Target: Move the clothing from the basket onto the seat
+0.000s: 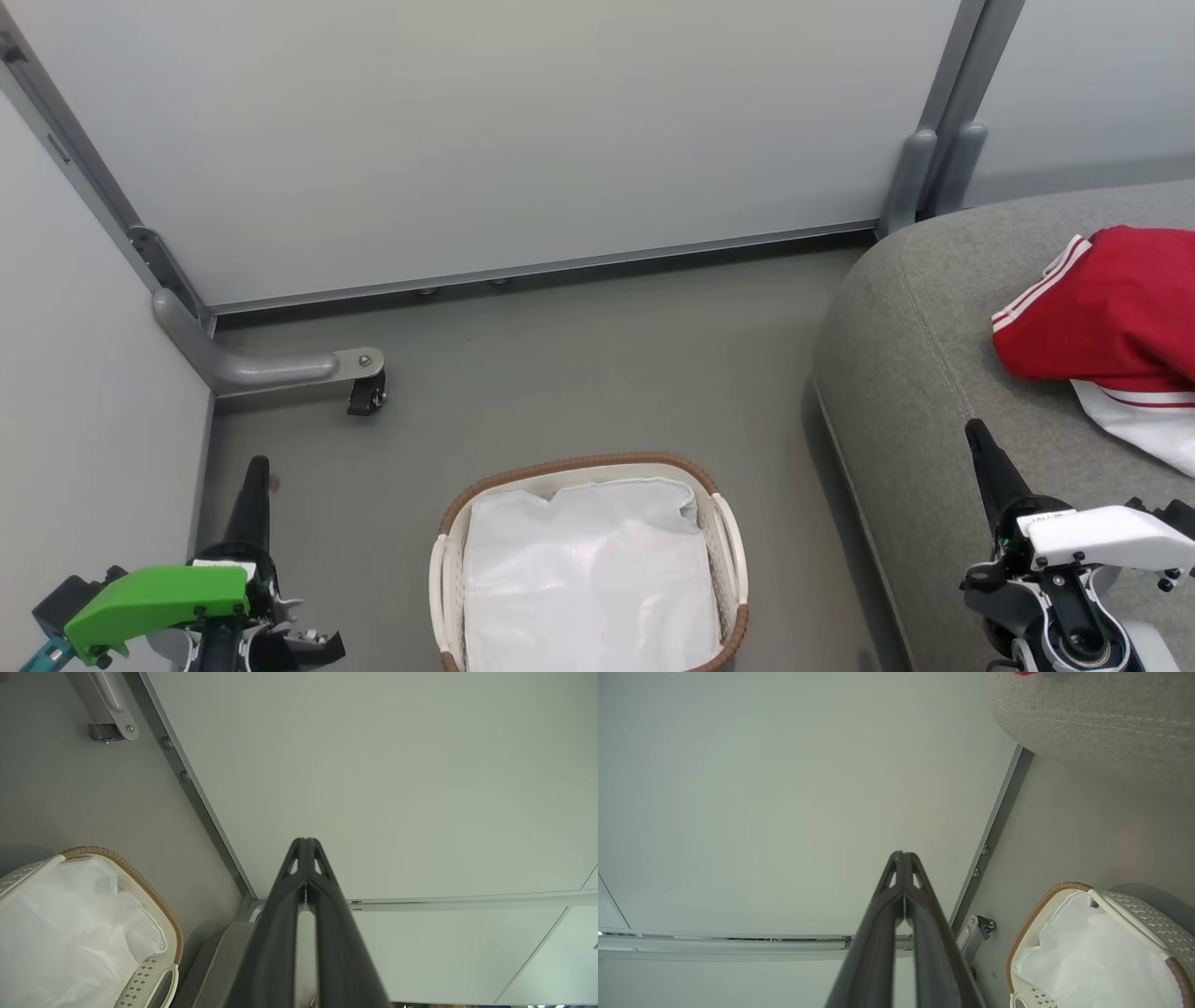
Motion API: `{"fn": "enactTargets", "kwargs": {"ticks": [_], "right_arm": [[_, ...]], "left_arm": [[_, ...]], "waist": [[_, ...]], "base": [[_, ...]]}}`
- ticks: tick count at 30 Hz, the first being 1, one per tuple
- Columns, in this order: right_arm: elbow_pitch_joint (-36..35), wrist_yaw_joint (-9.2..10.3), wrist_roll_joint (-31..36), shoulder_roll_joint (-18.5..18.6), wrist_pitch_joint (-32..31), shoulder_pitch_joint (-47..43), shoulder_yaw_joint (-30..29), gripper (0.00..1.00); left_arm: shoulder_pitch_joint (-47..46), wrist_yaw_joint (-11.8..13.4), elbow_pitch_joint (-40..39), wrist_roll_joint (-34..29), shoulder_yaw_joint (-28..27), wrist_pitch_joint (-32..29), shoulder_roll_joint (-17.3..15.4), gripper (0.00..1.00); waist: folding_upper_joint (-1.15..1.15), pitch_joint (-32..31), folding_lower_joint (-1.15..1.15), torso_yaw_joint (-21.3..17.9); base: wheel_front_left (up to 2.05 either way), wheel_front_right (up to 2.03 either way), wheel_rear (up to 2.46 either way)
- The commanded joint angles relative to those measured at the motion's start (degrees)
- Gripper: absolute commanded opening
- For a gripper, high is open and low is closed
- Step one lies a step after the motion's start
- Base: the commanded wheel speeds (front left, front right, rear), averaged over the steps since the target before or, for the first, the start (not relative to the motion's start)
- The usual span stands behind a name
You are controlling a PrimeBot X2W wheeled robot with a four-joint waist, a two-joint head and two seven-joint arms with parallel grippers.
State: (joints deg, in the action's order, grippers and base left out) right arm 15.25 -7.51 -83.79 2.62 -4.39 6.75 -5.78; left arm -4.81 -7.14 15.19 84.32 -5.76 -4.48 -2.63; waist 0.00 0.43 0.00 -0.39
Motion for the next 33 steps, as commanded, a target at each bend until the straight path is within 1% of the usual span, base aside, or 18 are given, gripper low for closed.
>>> {"fn": "enactTargets", "kwargs": {"ticks": [1, 20, 33], "right_arm": [[-0.5, 0.03, -1.3, 0.4, -0.4, -0.5, -0.3, 0.00], [-1.4, 0.03, -8.9, 0.4, -2.3, -0.8, -0.9, 0.00], [-1.4, 0.03, -8.7, 0.4, -2.3, -0.8, -0.9, 0.00]], "left_arm": [[-1.4, -0.4, -0.4, 1.3, -0.4, -0.3, -0.4, 0.00], [-1.9, -0.5, -1.3, 8.3, -0.9, -2.3, -0.4, 0.00], [-1.7, -0.5, -1.2, 8.2, -0.9, -2.3, -0.4, 0.00]], "waist": [[0.00, 0.0, 0.00, 0.0], [0.00, -0.2, 0.00, 0.4], [0.00, -0.2, 0.00, 0.4]], "base": [[0.00, 0.00, 0.00], [0.00, 0.00, 0.00], [0.00, 0.00, 0.00]]}}
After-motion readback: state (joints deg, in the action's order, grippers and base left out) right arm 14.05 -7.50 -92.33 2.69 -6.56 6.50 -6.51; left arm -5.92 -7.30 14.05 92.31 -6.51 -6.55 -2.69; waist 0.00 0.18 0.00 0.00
